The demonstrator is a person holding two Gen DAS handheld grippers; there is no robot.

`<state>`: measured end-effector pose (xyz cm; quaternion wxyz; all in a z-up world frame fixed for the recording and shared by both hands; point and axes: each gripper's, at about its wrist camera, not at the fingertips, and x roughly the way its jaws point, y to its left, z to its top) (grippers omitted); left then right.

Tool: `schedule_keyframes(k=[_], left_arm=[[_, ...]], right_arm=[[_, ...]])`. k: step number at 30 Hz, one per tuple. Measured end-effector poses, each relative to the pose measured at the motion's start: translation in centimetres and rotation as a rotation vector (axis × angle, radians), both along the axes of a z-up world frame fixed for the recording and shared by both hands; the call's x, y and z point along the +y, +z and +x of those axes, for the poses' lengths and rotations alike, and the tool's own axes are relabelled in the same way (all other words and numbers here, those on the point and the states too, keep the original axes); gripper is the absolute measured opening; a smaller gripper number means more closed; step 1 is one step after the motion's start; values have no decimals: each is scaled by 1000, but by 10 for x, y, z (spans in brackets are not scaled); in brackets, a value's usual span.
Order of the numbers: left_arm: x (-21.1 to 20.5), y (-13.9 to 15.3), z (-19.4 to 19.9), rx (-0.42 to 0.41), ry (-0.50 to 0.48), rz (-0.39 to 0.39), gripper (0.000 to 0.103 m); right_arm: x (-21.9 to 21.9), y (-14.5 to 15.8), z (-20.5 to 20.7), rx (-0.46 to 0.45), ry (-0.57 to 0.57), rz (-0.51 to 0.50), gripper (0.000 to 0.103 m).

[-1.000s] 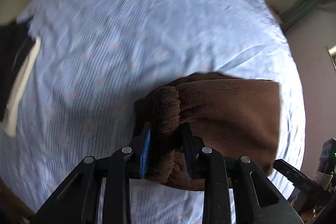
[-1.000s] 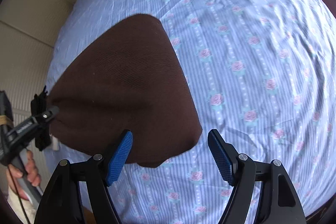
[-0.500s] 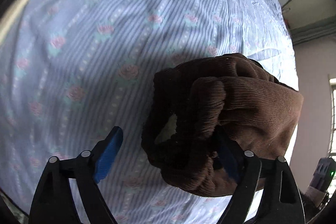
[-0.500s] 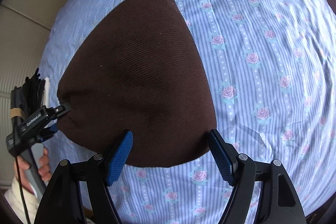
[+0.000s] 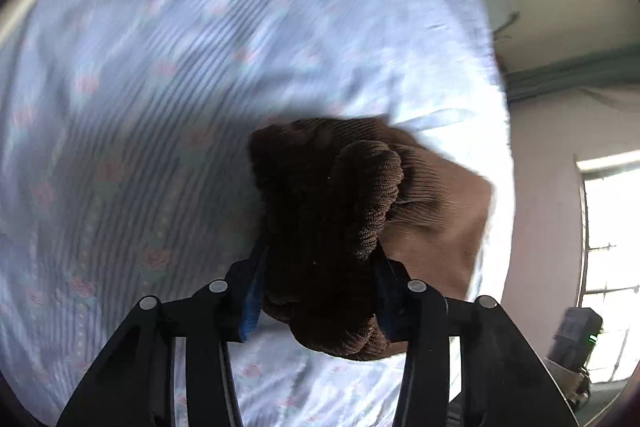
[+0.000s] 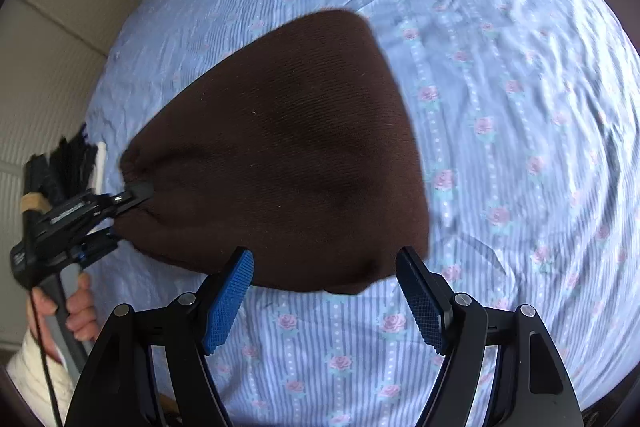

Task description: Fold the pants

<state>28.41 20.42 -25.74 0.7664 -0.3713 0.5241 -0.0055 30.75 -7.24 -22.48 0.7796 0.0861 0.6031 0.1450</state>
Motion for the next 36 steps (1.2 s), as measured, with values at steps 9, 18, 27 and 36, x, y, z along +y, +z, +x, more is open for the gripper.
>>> schedule_keyframes(k=[9, 18, 27, 36], left_arm=[[-74, 127, 54, -241, -178, 95, 39], [-114, 168, 117, -291, -235, 48, 39], [-95, 133, 103, -228, -241, 91, 39], [-59, 26, 80, 9, -190, 126, 35]], right_arm=[[-33, -13, -20, 45, -67, 33, 75], [0, -48, 15, 28, -121, 7, 75], [-68, -27, 11, -85, -336, -173, 75], [-69, -40, 27, -68, -205, -351, 76]])
